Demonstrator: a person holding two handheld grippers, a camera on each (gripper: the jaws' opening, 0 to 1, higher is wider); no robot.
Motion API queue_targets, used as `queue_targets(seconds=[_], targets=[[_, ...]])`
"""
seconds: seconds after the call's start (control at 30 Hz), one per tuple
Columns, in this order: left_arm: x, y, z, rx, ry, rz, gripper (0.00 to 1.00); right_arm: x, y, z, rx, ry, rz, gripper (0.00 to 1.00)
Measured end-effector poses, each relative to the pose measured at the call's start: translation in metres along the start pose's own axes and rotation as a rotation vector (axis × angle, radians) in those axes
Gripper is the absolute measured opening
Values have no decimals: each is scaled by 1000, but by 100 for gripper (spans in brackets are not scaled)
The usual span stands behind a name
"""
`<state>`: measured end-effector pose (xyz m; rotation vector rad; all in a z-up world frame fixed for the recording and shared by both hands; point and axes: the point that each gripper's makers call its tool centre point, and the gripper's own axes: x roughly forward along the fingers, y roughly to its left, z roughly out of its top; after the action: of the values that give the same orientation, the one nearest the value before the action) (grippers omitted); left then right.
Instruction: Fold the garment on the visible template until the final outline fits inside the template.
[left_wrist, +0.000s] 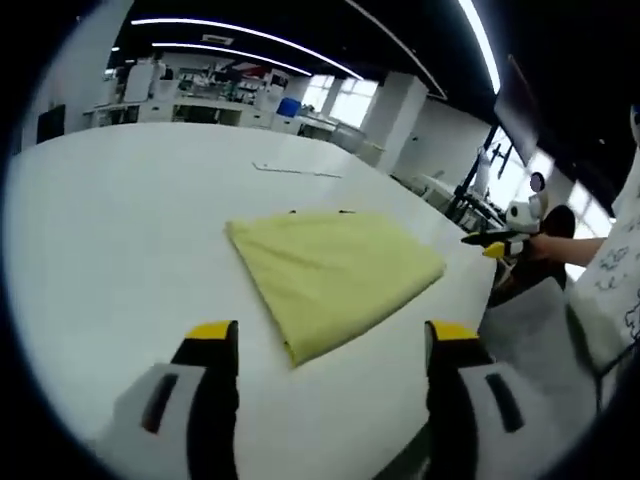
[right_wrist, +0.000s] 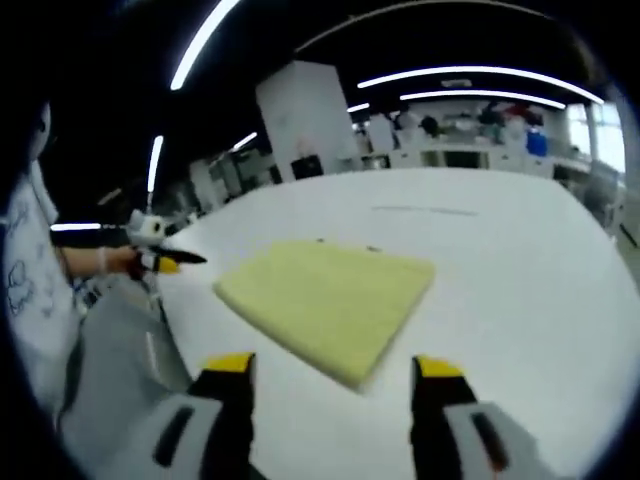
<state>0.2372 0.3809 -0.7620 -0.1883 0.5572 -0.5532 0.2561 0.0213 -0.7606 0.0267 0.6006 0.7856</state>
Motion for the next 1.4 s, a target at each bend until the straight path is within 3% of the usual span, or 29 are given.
queue_targets(seconds=[0.07,0.13,0.2,0.4,0.63,1.07,1.17,1.27,1.3,1.4], targets=[[-3,-3,0,-2,-11,19,97,-3,1,-1,9,-9,-11,85],[-6,-4,-1,11,-7,40,99,-7,2,-2,22,-23,-29,100],[-5,-13,-6,7,10,60,99,-10,3,-5,25,-24,-47,99],[-10,-27,-1,44,-29,93,99,-16,6,-3,23,-62,-81,99],[-22,-33,-15,101,14,95,99,-22,5,-1,10,-93,-93,99],[-27,-44,-18,98,-8,129,99,-24,15,-5,45,-147,-118,99],[-29,-35,-10,97,-64,173,99,-21,17,-1,8,-161,-166,99],[-28,-29,-12,90,-51,193,99,-14,22,7,-61,-191,-229,99],[-27,-22,-13,98,-49,214,99,-11,22,10,-17,-223,-246,99],[-28,-15,-10,101,-63,245,99,-5,17,7,13,-223,-259,99]])
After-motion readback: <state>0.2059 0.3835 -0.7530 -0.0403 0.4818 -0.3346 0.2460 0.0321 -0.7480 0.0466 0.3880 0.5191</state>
